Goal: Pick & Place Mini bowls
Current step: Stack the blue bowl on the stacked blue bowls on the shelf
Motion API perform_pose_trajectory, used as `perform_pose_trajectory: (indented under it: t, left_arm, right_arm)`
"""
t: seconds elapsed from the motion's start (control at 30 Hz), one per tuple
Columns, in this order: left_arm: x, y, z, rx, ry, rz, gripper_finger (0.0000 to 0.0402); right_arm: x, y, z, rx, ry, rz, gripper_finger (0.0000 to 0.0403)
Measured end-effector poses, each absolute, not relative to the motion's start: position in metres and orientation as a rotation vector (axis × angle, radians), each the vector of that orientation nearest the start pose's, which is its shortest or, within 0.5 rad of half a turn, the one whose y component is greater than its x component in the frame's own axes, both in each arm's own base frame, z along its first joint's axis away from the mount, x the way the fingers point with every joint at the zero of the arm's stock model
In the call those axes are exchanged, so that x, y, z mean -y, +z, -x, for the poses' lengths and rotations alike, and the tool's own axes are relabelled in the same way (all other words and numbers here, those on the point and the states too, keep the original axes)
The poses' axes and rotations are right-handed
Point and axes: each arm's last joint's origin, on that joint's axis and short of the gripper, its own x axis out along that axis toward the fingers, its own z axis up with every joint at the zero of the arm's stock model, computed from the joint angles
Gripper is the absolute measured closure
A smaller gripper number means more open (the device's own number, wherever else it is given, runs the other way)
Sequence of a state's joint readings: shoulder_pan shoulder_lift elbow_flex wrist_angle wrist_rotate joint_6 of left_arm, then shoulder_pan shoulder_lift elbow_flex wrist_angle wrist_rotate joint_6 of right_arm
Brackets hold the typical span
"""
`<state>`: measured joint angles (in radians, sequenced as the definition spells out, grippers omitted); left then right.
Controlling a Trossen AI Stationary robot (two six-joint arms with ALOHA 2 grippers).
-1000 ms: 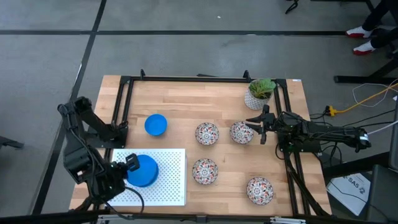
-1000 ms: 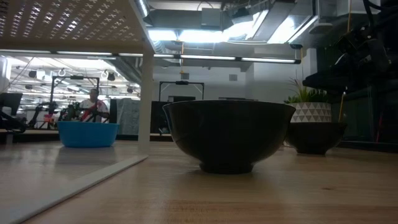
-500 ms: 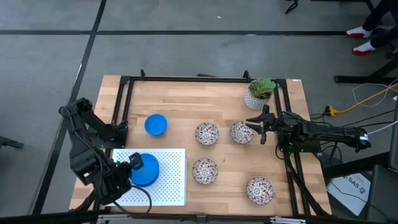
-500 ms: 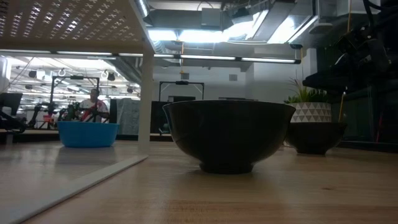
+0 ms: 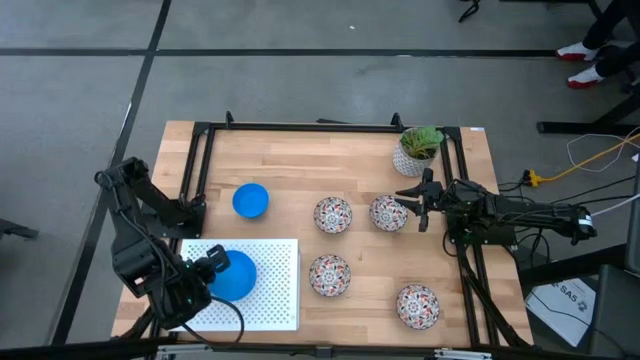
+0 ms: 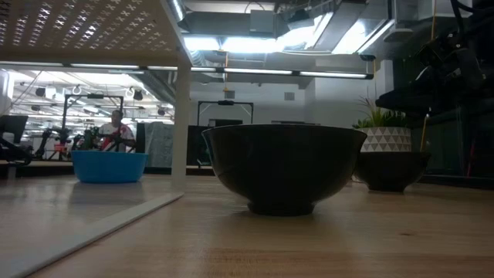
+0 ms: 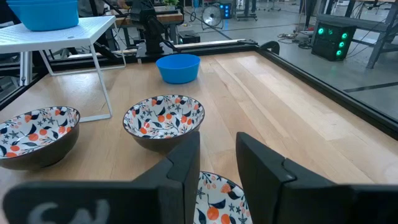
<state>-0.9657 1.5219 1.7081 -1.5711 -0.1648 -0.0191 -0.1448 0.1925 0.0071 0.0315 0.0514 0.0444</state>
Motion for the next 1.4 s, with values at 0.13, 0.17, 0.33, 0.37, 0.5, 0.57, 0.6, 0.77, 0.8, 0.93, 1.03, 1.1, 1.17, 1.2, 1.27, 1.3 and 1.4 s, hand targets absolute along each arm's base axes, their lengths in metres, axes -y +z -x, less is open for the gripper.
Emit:
perform_pose_trajectory:
  t: [0.13,0.17,0.33,0.37,0.5,0.57,0.6,0.77,0.8,0.93,1.03,1.1,1.17,1.2,1.27,1.3,1.4]
  left_arm:
    - [0.206,0.38,-0.148,-1.201,-0.635,-0.702,0.0279]
    - [0.206,0.381,-0.147,-1.195,-0.629,-0.698,0.0278]
    - [0.207,0.383,-0.146,-1.171,-0.613,-0.716,0.0293]
    - [0.207,0.383,-0.146,-1.172,-0.614,-0.716,0.0302]
    - [0.207,0.383,-0.145,-1.177,-0.615,-0.705,0.0352]
    - [0.207,0.383,-0.145,-1.18,-0.608,-0.694,0.0382]
    - [0.207,0.383,-0.146,-1.181,-0.605,-0.688,0.0391]
    - [0.212,0.378,-0.148,-1.177,-0.633,-0.655,0.04]
    - [0.212,0.376,-0.149,-1.177,-0.636,-0.647,0.04]
    - [0.211,0.371,-0.154,-1.191,-0.645,-0.636,0.04]
    - [0.21,0.371,-0.155,-1.187,-0.648,-0.64,0.04]
    - [0.209,0.376,-0.156,-1.173,-0.643,-0.639,0.0399]
    - [0.207,0.383,-0.156,-1.142,-0.619,-0.663,0.0399]
    - [0.204,0.386,-0.155,-1.132,-0.597,-0.693,0.04]
    - [0.199,0.392,-0.154,-1.113,-0.551,-0.746,0.04]
    - [0.196,0.395,-0.156,-1.096,-0.536,-0.751,0.04]
    - [0.186,0.401,-0.157,-1.079,-0.53,-0.742,0.0399]
  right_arm:
    - [0.017,0.153,-0.107,-0.149,-0.199,-0.051,0.0299]
    - [0.017,0.153,-0.107,-0.15,-0.199,-0.051,0.0299]
    - [0.017,0.153,-0.107,-0.15,-0.199,-0.051,0.0299]
    - [0.017,0.153,-0.107,-0.15,-0.199,-0.051,0.0299]
    - [0.017,0.153,-0.107,-0.15,-0.199,-0.051,0.0299]
    - [0.017,0.153,-0.107,-0.15,-0.199,-0.051,0.0299]
    - [0.017,0.153,-0.107,-0.15,-0.199,-0.051,0.0299]
    - [0.017,0.153,-0.107,-0.15,-0.199,-0.051,0.0299]
    - [0.017,0.153,-0.107,-0.149,-0.199,-0.051,0.0299]
    - [0.017,0.153,-0.107,-0.15,-0.199,-0.051,0.0299]
    - [0.017,0.153,-0.107,-0.149,-0.199,-0.051,0.0299]
    - [0.017,0.153,-0.107,-0.149,-0.199,-0.051,0.0299]
    - [0.017,0.153,-0.107,-0.15,-0.199,-0.051,0.0299]
    - [0.017,0.153,-0.107,-0.15,-0.199,-0.051,0.0299]
    - [0.017,0.153,-0.107,-0.15,-0.199,-0.051,0.0299]
    - [0.017,0.153,-0.107,-0.149,-0.199,-0.051,0.0299]
    - [0.017,0.153,-0.107,-0.149,-0.199,-0.051,0.0299]
